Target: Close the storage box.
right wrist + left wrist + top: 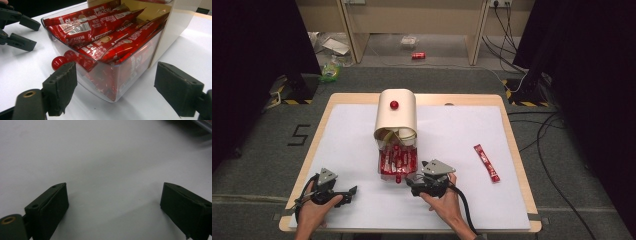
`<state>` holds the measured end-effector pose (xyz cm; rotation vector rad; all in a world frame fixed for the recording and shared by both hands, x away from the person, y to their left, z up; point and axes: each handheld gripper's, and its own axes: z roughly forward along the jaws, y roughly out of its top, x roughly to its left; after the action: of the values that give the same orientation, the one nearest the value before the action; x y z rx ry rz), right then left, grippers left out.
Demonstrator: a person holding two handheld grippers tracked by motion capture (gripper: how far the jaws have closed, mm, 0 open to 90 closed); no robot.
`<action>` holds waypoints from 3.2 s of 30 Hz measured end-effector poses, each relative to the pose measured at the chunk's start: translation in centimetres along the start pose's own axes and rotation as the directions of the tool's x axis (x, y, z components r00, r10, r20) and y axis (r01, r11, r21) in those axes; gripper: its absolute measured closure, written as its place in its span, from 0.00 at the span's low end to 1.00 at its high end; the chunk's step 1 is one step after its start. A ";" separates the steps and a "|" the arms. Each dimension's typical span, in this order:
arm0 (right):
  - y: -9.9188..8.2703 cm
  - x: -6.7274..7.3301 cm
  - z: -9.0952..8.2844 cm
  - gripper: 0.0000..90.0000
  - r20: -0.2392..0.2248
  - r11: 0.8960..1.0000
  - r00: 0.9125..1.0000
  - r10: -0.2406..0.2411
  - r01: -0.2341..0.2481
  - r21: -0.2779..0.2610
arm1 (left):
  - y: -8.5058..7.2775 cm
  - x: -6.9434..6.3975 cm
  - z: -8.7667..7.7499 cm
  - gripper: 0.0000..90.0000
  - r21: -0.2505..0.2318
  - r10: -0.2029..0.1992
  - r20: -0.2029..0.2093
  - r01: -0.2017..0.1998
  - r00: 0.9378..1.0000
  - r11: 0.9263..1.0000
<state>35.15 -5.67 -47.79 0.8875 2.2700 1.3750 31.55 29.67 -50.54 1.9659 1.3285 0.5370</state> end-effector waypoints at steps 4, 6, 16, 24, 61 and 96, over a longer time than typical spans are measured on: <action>0.1 -0.3 0.2 0.22 0.005 1.000 1.000 0.001 -0.001 -0.001 | 0.0 0.0 0.0 0.08 0.001 0.000 0.000 0.000 1.000 1.000; 0.0 -0.4 0.3 0.21 0.009 1.000 1.000 -0.002 0.002 0.001 | 0.0 0.0 0.0 0.08 0.000 0.001 0.000 -0.001 1.000 1.000; 0.3 -0.8 0.9 0.21 0.017 1.000 1.000 -0.001 0.001 0.009 | 0.0 0.0 0.0 0.08 0.001 0.001 0.000 -0.001 1.000 1.000; 0.6 -1.2 1.4 0.21 0.023 1.000 1.000 0.005 -0.005 0.005 | 0.0 0.0 0.0 0.08 0.001 0.001 0.000 -0.001 1.000 1.000; 1.3 -3.0 3.0 0.21 0.070 1.000 0.998 0.003 -0.003 -0.003 | 0.0 -0.1 0.0 0.08 0.003 0.004 -0.003 -0.004 1.000 1.000; 1.0 -4.7 3.1 0.18 0.154 0.998 0.986 0.069 -0.069 -0.003 | 0.0 0.0 0.0 0.08 0.001 0.001 -0.001 -0.001 1.000 1.000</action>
<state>40.76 -6.38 -48.48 1.0446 2.1434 1.2846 31.55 29.64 -50.54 1.9682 1.3289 0.5382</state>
